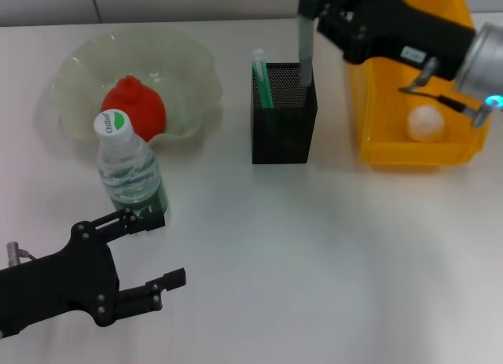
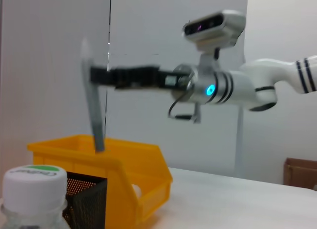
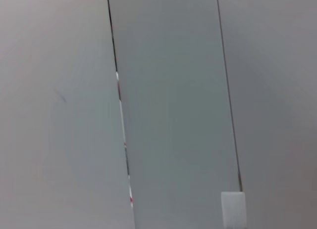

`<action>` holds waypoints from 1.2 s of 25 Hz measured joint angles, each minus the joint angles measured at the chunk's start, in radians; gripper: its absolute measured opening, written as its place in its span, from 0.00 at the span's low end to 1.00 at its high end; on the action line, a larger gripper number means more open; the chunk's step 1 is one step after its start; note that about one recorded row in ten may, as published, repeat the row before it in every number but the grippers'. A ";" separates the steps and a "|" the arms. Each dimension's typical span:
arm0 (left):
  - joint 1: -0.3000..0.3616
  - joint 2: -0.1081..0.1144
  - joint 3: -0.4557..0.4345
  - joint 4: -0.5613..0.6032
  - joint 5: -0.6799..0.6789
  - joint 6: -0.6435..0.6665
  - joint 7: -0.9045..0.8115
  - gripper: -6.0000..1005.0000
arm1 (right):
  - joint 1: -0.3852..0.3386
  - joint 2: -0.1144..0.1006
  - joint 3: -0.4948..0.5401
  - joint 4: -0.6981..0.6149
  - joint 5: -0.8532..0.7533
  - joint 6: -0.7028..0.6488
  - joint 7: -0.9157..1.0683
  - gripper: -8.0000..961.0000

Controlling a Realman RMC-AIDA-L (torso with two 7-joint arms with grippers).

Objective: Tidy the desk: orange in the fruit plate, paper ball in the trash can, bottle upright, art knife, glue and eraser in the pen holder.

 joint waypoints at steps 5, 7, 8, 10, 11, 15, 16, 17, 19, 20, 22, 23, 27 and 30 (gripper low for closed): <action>-0.003 0.000 0.000 -0.005 0.000 0.000 0.000 0.78 | 0.111 0.000 0.016 0.187 0.003 0.043 -0.091 0.17; -0.005 0.000 0.000 -0.008 0.000 0.000 0.000 0.78 | 0.140 0.001 0.017 0.233 0.004 0.057 -0.106 0.18; -0.006 0.000 0.000 -0.010 0.000 0.000 0.000 0.78 | 0.149 0.001 0.016 0.249 0.004 0.065 -0.110 0.18; -0.007 0.000 0.000 -0.010 0.000 0.000 0.000 0.78 | 0.155 0.002 0.012 0.258 0.005 0.083 -0.115 0.18; -0.007 0.000 0.000 -0.010 0.000 0.000 0.000 0.78 | 0.155 0.003 0.010 0.260 0.005 0.097 -0.120 0.18; -0.008 0.000 0.000 -0.010 0.000 0.001 0.000 0.78 | 0.141 0.004 0.014 0.261 0.005 0.105 -0.134 0.18; -0.008 0.000 0.000 -0.010 0.000 0.001 0.000 0.78 | 0.135 0.003 0.014 0.259 0.005 0.099 -0.137 0.21; -0.008 0.000 0.000 -0.010 0.000 0.001 0.000 0.78 | 0.127 0.002 0.014 0.253 0.006 0.086 -0.138 0.24; -0.008 0.000 0.000 -0.009 0.000 0.001 0.000 0.78 | 0.100 0.000 0.014 0.230 0.005 0.046 -0.138 0.30; -0.008 0.000 0.000 -0.009 0.000 0.001 0.000 0.78 | 0.083 0.000 0.014 0.217 0.004 0.013 -0.134 0.33; -0.008 0.000 0.000 -0.009 0.000 0.001 0.000 0.78 | 0.040 -0.004 0.013 0.180 -0.006 -0.064 -0.118 0.38; -0.008 0.000 0.000 -0.008 0.001 0.001 0.000 0.78 | 0.014 -0.008 0.011 0.151 -0.028 -0.111 -0.091 0.40; -0.008 0.005 0.000 -0.001 0.012 0.002 -0.011 0.78 | -0.082 -0.017 0.009 0.018 -0.253 -0.262 0.050 0.49; -0.008 0.008 0.000 -0.001 0.014 0.006 -0.015 0.78 | -0.126 -0.006 0.021 -0.033 -0.407 -0.353 0.052 0.56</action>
